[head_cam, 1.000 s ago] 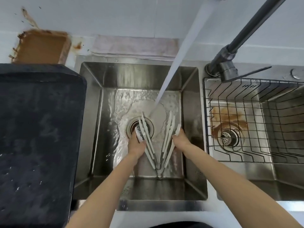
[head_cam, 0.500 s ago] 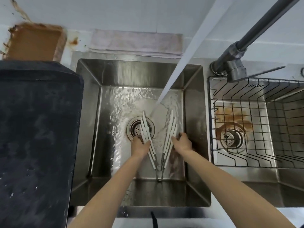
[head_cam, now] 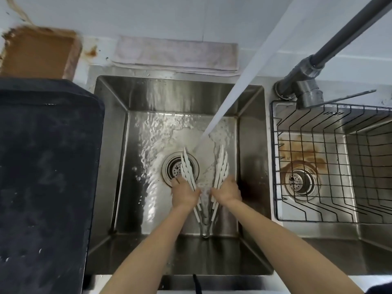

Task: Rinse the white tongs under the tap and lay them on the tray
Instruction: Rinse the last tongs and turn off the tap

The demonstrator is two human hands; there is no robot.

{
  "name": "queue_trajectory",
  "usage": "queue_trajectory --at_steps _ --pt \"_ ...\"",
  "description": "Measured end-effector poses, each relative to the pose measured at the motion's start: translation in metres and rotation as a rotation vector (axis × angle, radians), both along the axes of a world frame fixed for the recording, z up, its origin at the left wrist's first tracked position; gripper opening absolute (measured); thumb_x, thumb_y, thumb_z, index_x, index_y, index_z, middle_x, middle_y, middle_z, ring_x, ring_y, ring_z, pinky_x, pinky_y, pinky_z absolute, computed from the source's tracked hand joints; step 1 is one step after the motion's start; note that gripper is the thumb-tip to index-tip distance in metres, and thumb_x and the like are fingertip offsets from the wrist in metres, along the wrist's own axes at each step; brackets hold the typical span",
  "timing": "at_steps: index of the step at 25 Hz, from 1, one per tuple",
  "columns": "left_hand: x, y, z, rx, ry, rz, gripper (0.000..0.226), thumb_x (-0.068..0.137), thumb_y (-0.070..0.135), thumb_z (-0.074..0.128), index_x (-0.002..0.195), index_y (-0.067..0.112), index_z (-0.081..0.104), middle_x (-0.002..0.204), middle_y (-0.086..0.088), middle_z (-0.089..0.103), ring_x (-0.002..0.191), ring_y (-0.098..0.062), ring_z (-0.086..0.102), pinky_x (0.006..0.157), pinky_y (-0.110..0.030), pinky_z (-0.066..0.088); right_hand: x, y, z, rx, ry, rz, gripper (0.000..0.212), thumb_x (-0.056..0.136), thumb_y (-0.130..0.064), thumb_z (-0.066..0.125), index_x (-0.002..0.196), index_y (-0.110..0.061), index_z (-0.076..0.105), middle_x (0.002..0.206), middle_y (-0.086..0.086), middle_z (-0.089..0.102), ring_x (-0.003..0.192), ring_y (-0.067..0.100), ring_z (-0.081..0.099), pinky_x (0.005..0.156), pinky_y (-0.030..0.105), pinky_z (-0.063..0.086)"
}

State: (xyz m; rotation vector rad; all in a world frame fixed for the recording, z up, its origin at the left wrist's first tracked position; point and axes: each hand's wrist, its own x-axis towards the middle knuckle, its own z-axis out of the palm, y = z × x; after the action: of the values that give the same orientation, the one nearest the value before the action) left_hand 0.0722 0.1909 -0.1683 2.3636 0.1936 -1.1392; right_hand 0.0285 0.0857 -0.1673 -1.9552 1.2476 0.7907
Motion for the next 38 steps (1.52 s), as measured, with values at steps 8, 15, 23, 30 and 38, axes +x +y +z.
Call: queue_trajectory --at_steps 8,15,23,30,38 --pt "0.004 -0.003 0.007 -0.146 -0.016 0.05 0.075 0.077 0.019 0.068 0.138 0.004 0.025 0.135 -0.014 0.048 0.12 -0.03 0.049 0.097 -0.034 0.043 -0.01 -0.001 0.005 0.092 -0.075 -0.179 0.077 0.082 -0.03 0.064 0.14 -0.002 0.022 0.137 0.017 0.047 0.122 0.034 0.05 0.096 0.037 0.045" --pt "0.024 -0.007 0.04 -0.463 0.097 0.125 0.063 0.074 0.007 0.064 0.129 0.014 0.033 0.101 -0.002 0.057 0.087 -0.015 0.056 0.067 -0.022 0.045 -0.007 -0.015 0.027 0.211 -0.242 -0.264 0.056 0.085 -0.026 0.057 0.13 -0.002 0.035 0.125 0.013 0.056 0.113 0.029 0.056 0.089 0.031 0.046" --pt "0.059 -0.01 0.089 -0.741 0.251 0.175 0.04 0.087 0.019 0.06 0.122 0.023 0.041 0.099 0.006 0.058 0.091 -0.01 0.058 0.075 -0.026 0.048 0.025 -0.029 0.068 0.393 -0.491 -0.571 0.041 0.087 -0.011 0.048 0.125 0.002 0.041 0.097 0.019 0.059 0.074 0.024 0.061 0.068 0.037 0.053" --pt "0.079 -0.027 0.125 -0.75 0.055 0.046 0.035 0.085 0.043 0.056 0.116 0.027 0.052 0.108 0.001 0.066 0.101 -0.019 0.063 0.092 -0.037 0.051 0.034 -0.025 0.094 0.489 -0.642 -0.644 0.019 0.093 -0.014 0.043 0.102 -0.001 0.055 0.066 0.009 0.056 0.055 0.019 0.056 0.048 0.027 0.045" --pt "0.085 -0.048 0.137 -0.776 -0.082 0.312 0.043 0.083 0.028 0.064 0.122 0.014 0.052 0.101 -0.005 0.067 0.08 -0.018 0.069 0.073 -0.031 0.059 0.028 -0.033 0.094 0.315 -0.607 -0.399 0.034 0.088 -0.021 0.048 0.115 -0.008 0.034 0.097 0.011 0.049 0.093 0.024 0.054 0.074 0.036 0.046"
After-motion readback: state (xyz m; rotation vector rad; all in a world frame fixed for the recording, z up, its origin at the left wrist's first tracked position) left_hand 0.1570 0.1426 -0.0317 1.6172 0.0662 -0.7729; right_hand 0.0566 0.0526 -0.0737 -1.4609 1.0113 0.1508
